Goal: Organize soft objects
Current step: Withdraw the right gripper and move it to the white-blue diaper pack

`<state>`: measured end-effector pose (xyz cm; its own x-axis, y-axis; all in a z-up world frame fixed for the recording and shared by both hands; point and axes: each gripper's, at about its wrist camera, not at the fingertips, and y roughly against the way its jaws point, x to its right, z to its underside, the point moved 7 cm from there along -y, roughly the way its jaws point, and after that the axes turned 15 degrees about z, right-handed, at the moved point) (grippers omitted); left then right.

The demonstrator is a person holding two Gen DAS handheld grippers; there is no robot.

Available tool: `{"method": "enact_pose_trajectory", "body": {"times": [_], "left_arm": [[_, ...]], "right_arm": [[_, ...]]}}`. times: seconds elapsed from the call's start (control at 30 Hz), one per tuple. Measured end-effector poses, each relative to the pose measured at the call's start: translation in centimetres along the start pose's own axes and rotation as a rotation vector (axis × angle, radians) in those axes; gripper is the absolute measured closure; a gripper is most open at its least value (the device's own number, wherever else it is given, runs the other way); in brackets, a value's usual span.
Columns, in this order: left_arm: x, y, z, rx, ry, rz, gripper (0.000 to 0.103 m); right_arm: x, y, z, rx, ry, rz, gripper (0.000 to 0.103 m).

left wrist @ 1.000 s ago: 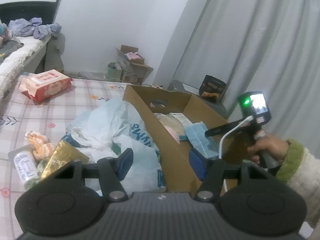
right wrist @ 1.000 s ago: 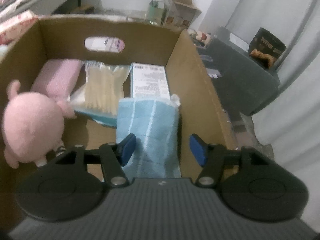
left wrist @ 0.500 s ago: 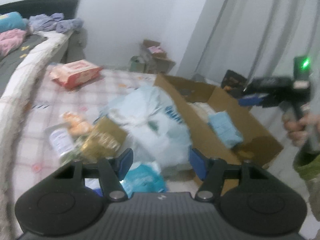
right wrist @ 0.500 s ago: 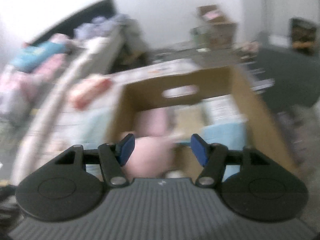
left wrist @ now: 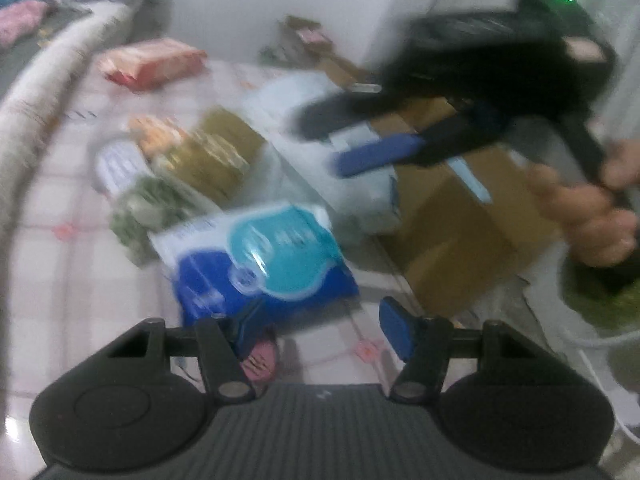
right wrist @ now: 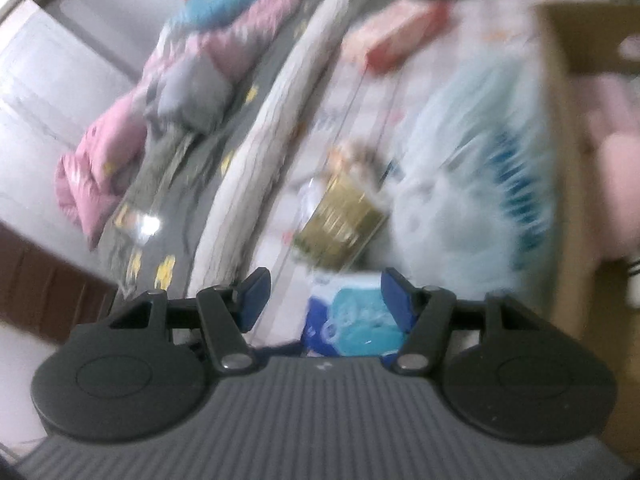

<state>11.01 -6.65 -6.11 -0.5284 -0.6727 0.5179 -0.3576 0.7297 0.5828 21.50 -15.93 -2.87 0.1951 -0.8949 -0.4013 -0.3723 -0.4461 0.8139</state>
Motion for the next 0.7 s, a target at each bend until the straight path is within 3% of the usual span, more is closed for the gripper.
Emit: {"method": "enact_pose_trajectory", "body": {"times": [0.23,0.4,0.57,0.7], "left_arm": [[-1.1,-1.9,1.3,-0.046,-0.003,-0.014,0.04],[-2.0,-2.2,1.5,-0.057,0.051,0.028,0.04],[-2.5,-2.2,2.1,-0.064,0.075,0.034,0.04],[-3.1,-1.5,2.4,-0.049,0.112,0.015,0.04]], "right_arm": [[-2.0,-6.7,0.3,-0.112,0.067,0.079,0.045],[-2.1,-8.1,-0.6,-0.096,0.108,0.139,0.044],[-1.8,-8.3,-1.1,-0.071,0.148,0.186,0.044],[-1.7,-9.9,-1.1,-0.102,0.156,0.204,0.044]]}}
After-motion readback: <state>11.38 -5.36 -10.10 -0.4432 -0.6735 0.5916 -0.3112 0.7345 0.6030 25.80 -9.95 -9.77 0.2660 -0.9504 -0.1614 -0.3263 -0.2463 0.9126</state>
